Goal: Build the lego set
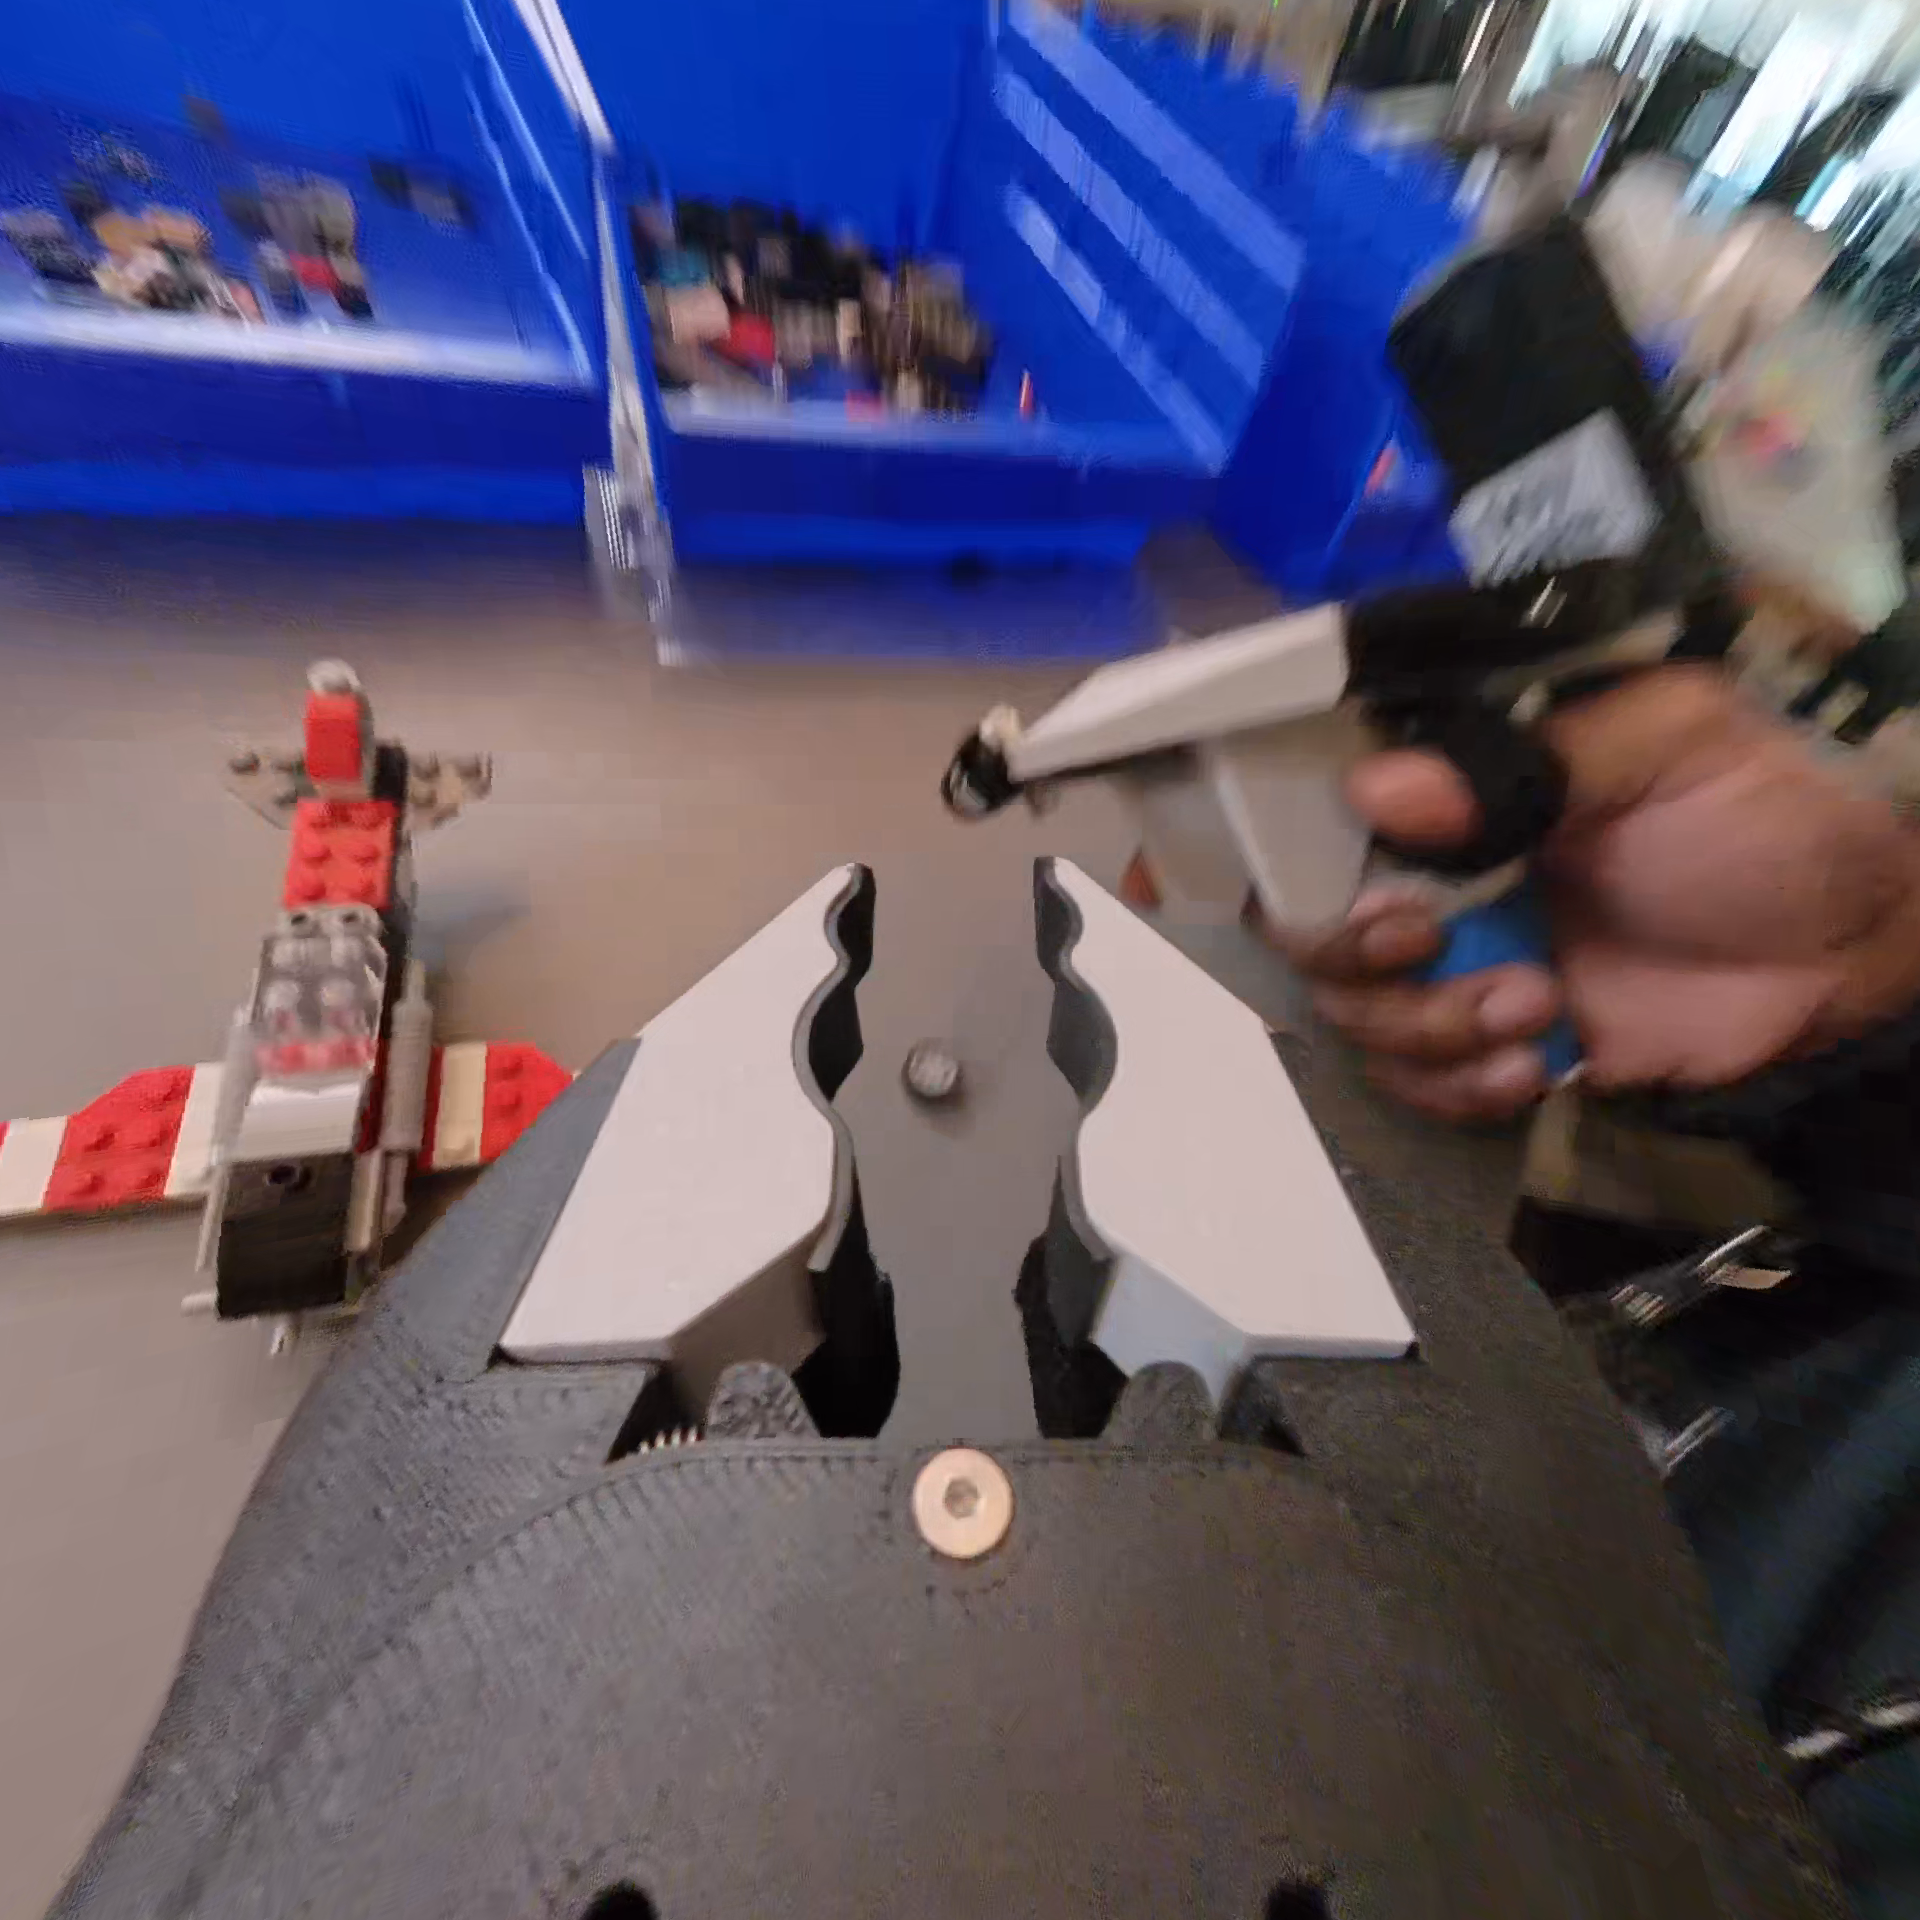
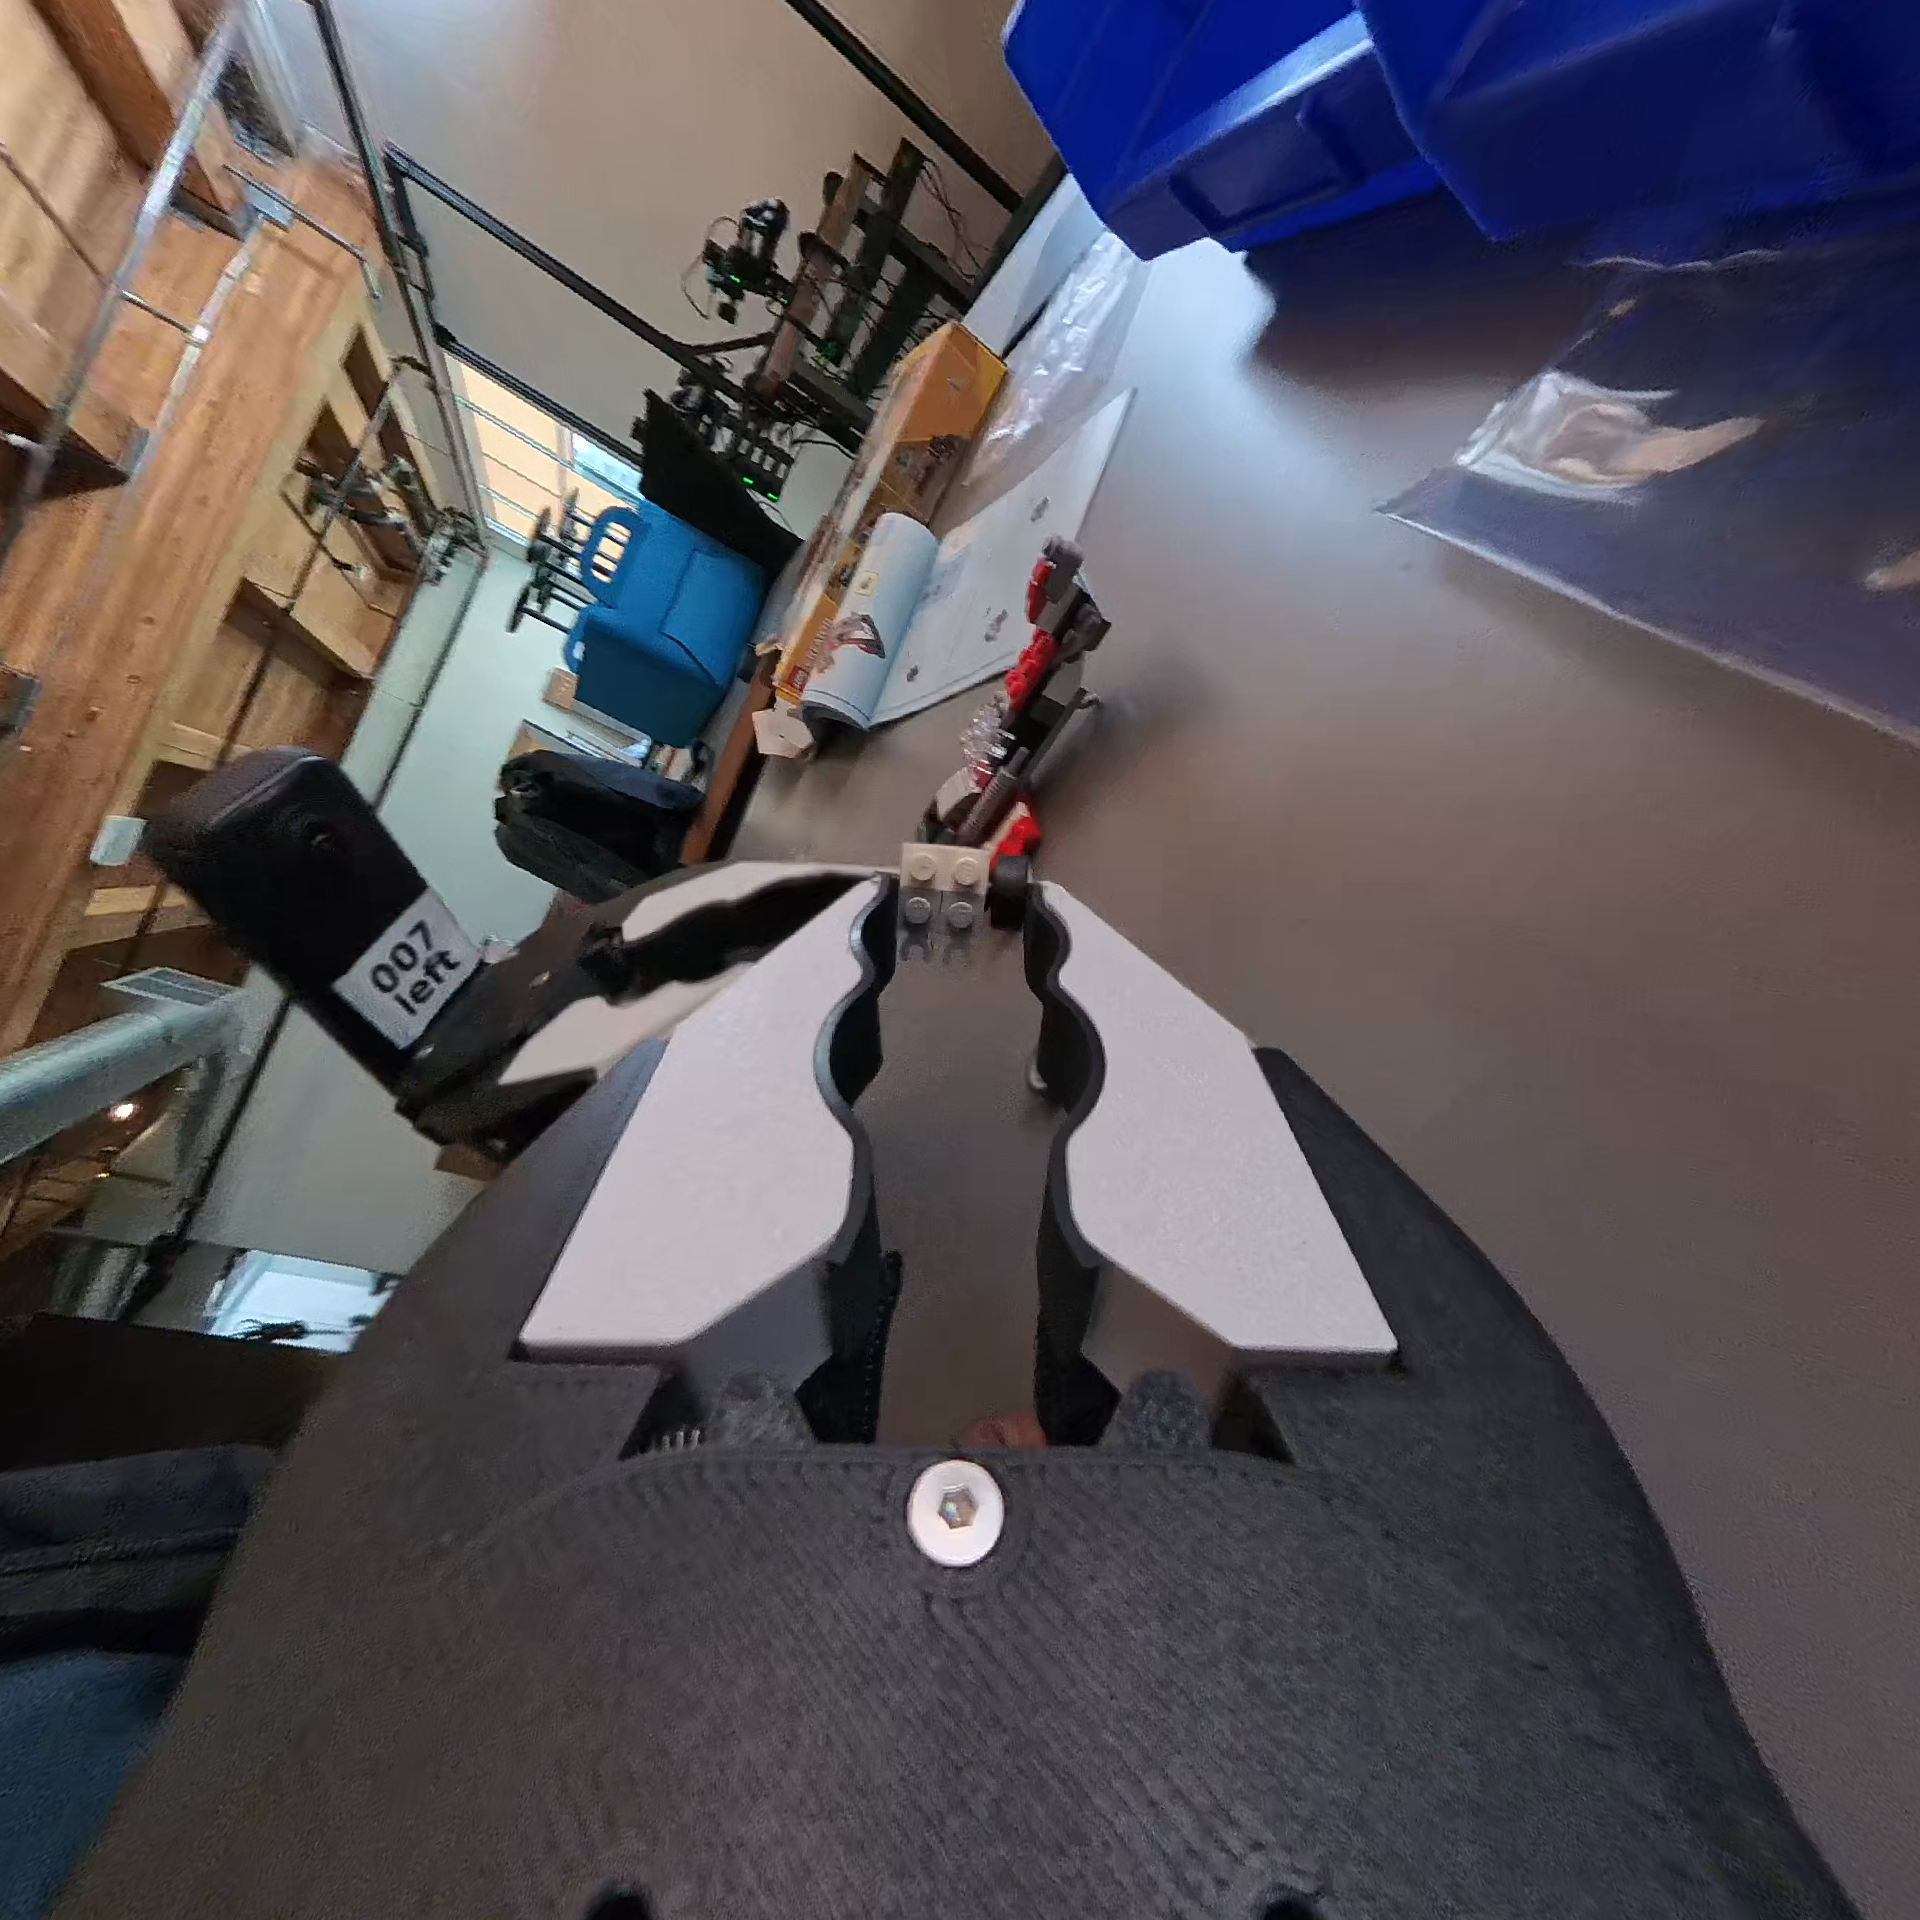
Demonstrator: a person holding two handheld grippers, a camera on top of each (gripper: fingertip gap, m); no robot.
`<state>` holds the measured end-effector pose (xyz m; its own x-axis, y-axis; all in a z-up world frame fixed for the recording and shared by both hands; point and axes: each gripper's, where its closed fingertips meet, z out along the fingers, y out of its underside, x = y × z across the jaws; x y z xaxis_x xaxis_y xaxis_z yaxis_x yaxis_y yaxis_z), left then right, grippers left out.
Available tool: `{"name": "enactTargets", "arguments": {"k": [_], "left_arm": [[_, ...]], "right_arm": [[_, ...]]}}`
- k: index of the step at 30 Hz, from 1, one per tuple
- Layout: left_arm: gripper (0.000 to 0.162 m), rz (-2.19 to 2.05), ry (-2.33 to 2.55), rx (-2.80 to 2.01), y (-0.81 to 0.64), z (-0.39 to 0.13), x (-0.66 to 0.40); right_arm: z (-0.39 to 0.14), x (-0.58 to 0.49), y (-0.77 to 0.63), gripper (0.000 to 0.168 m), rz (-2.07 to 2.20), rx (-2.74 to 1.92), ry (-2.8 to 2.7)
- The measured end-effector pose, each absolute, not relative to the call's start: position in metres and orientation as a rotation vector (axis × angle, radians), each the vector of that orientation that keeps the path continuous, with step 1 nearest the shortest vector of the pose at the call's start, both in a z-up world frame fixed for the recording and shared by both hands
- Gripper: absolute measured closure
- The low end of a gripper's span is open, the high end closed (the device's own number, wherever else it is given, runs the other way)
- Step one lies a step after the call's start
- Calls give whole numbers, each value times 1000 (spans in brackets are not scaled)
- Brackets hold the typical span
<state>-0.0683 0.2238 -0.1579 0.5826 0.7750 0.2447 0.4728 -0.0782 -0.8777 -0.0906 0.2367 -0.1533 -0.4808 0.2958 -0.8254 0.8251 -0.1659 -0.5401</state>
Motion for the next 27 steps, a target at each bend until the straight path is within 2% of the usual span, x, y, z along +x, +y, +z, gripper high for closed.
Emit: {"name": "enactTargets", "arguments": {"k": [4,11,19,23,27], "left_arm": [[138,207,-1077,-1420,223,-119,-78],[138,-175,-1199,-1246,236,-114,-73],[148,-191,-1248,-1260,233,-124,-74],[149,-129,-1281,-1274,224,-129,-78],[149,-78,-1289,-1335,218,-131,-77]], "right_arm": [[-132,-84,230,145,-1784,1158,1650],[-119,-77,226,144,-1935,1004,1947],[-127,-75,222,142,-1903,986,2054],[-127,-72,220,133,-1866,988,1962],[-128,-73,221,133,-1877,977,2019]]}}
